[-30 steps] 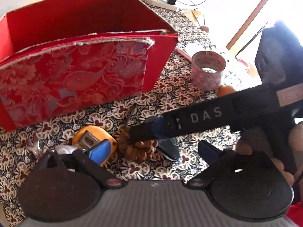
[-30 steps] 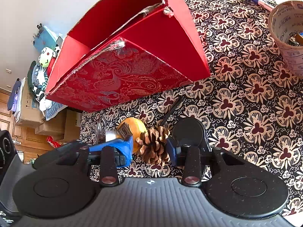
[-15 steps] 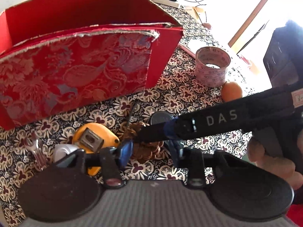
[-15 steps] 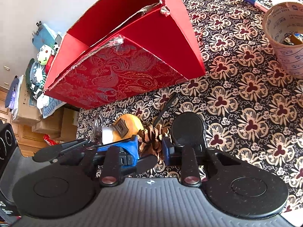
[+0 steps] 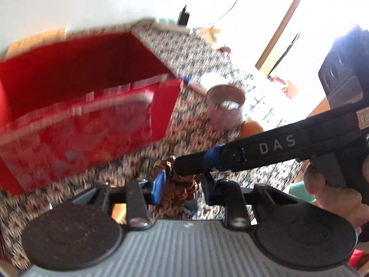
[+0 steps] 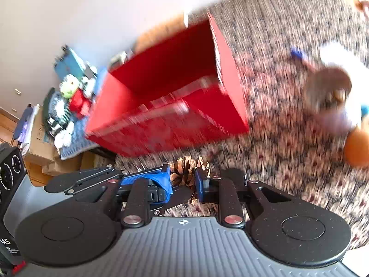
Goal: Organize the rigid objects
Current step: 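Lift the pine cone with the right gripper and carry it over the red box, then lower the pine cone into the red box and open the right gripper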
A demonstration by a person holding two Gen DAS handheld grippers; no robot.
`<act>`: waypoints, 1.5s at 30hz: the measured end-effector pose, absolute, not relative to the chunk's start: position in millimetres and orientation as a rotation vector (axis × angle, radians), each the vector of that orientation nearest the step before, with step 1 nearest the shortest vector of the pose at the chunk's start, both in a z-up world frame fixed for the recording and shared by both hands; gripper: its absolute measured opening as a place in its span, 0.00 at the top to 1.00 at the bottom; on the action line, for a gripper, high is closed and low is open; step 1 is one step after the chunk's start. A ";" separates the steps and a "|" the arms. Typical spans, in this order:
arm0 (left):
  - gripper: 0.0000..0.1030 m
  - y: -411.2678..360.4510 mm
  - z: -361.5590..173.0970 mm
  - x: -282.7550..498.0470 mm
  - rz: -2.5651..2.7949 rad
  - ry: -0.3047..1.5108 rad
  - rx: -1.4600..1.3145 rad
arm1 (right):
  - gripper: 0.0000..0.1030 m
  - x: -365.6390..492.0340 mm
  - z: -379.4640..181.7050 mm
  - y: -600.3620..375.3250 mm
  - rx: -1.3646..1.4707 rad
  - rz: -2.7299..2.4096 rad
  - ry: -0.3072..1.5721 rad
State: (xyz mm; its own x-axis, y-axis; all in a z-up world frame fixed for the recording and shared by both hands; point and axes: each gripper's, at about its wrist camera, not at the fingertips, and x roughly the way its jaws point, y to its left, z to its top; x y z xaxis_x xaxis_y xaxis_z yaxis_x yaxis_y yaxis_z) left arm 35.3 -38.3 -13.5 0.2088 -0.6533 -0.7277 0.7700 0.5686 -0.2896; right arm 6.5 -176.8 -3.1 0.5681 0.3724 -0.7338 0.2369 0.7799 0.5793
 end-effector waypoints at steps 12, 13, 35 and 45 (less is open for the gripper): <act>0.75 -29.7 90.8 82.5 -0.967 0.646 0.161 | 0.96 81.4 82.8 -177.5 0.419 0.173 0.751; 0.75 -30.0 96.2 90.2 -0.952 0.632 0.169 | 0.96 93.0 83.3 -176.8 0.401 0.181 0.743; 0.75 -38.1 -11.2 256.0 -0.720 0.944 0.189 | 1.00 242.8 -43.3 -174.8 0.513 0.293 0.978; 0.76 -48.1 -41.1 275.0 -0.627 1.024 0.304 | 1.00 251.3 -63.6 -173.6 0.516 0.301 0.988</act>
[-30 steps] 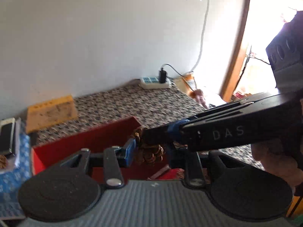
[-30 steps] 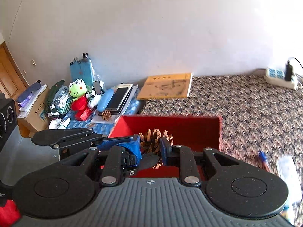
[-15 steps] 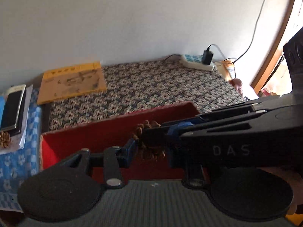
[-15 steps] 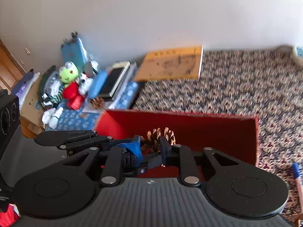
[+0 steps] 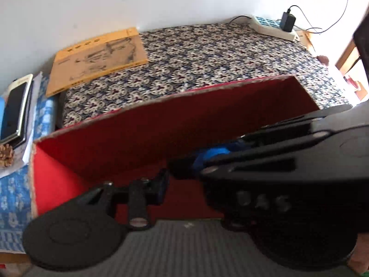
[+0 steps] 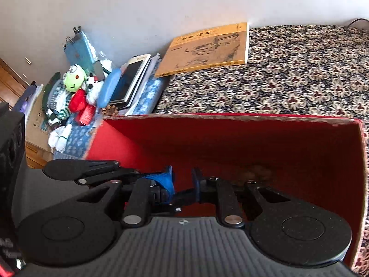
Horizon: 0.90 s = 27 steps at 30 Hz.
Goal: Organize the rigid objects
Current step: 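Lower the pine cone into the red box and open the right gripper, then raise the open right gripper out of the red box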
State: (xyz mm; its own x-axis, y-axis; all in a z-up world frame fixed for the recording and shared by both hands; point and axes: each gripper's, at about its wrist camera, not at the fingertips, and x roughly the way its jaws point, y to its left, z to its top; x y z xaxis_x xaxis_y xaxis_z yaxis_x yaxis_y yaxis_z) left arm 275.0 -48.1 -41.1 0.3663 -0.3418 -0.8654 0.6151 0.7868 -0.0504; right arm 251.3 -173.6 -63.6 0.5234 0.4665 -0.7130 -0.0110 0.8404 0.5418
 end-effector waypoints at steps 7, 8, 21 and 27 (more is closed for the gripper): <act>0.76 -40.5 -46.1 280.5 -0.580 1.056 0.282 | 0.95 249.0 -76.1 -195.7 0.612 0.234 1.059; 0.76 -41.6 -47.0 280.9 -0.583 1.064 0.289 | 0.95 248.7 -78.6 -197.1 0.634 0.238 1.080; 0.76 -48.9 -51.1 250.8 -0.623 1.075 0.408 | 0.94 225.6 -77.8 -181.2 0.545 0.254 1.133; 0.70 -47.8 -48.9 244.5 -0.602 1.042 0.409 | 0.93 223.0 -74.9 -179.6 0.523 0.209 1.120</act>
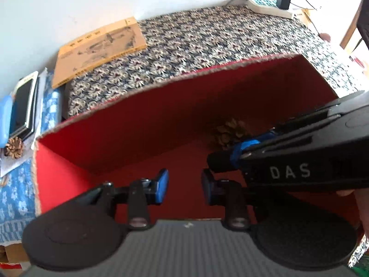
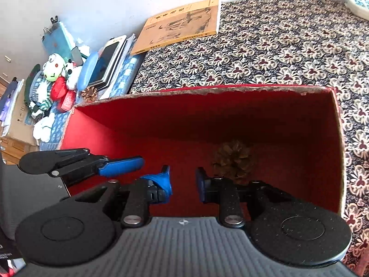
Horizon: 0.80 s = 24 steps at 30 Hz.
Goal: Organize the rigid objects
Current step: 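Raise the open right gripper out of the red box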
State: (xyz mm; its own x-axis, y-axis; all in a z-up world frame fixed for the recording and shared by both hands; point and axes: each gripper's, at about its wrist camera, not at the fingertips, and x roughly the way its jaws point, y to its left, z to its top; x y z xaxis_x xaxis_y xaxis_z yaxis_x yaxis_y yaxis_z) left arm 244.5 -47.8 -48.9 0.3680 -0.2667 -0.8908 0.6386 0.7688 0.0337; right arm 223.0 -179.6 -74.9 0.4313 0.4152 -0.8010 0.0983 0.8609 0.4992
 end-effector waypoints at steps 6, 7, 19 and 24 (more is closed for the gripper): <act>0.56 -46.5 -43.9 239.2 -0.570 0.996 0.417 | 0.93 212.6 -72.0 -178.4 0.529 0.164 1.097; 0.54 -47.3 -42.5 236.8 -0.561 0.977 0.428 | 0.93 211.5 -71.9 -178.4 0.530 0.156 1.092; 0.42 -48.5 -44.4 240.1 -0.498 0.955 0.446 | 0.94 199.8 -79.4 -194.8 0.657 0.008 1.018; 0.41 -46.5 -45.1 242.5 -0.473 0.958 0.430 | 0.94 197.6 -77.3 -190.6 0.622 -0.033 1.011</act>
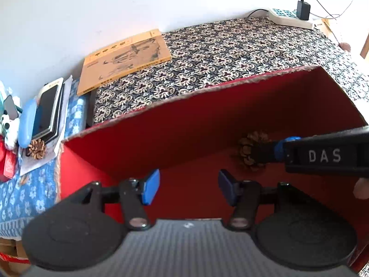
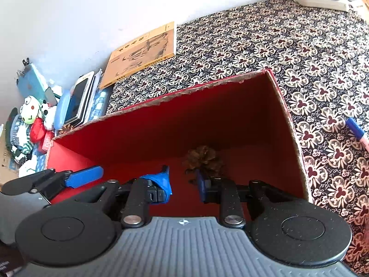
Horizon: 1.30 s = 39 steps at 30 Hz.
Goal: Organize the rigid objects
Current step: 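Raise the open right gripper out of the red box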
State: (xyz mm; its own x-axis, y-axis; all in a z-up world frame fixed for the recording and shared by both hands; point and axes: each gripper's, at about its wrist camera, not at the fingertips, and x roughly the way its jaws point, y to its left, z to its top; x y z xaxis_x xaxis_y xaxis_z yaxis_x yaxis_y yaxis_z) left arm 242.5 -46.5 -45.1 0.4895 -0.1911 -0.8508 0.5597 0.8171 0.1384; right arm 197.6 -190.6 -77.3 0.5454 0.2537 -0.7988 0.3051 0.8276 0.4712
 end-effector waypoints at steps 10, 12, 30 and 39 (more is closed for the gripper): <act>0.41 -44.1 -41.9 239.6 -0.408 0.911 0.432 | 0.94 194.8 -76.3 -188.2 0.563 -0.083 0.999; 0.41 -42.9 -40.4 237.3 -0.402 0.891 0.435 | 0.94 193.4 -75.0 -189.4 0.563 -0.090 0.986; 0.40 -44.5 -36.9 232.0 -0.304 0.832 0.481 | 0.94 178.6 -67.4 -195.7 0.638 -0.053 0.892; 0.39 -38.3 -20.4 213.6 -0.247 0.799 0.476 | 0.91 154.3 -50.9 -202.3 0.601 -0.018 0.835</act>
State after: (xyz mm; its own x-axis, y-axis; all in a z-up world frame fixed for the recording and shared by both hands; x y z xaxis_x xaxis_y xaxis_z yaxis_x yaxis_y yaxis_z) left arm 213.6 -38.3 -20.4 0.6767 -0.0342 -0.7355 0.3863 0.8669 0.3151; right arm 154.3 -202.3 -50.9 0.6810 0.2142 -0.7002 0.2447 0.8347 0.4933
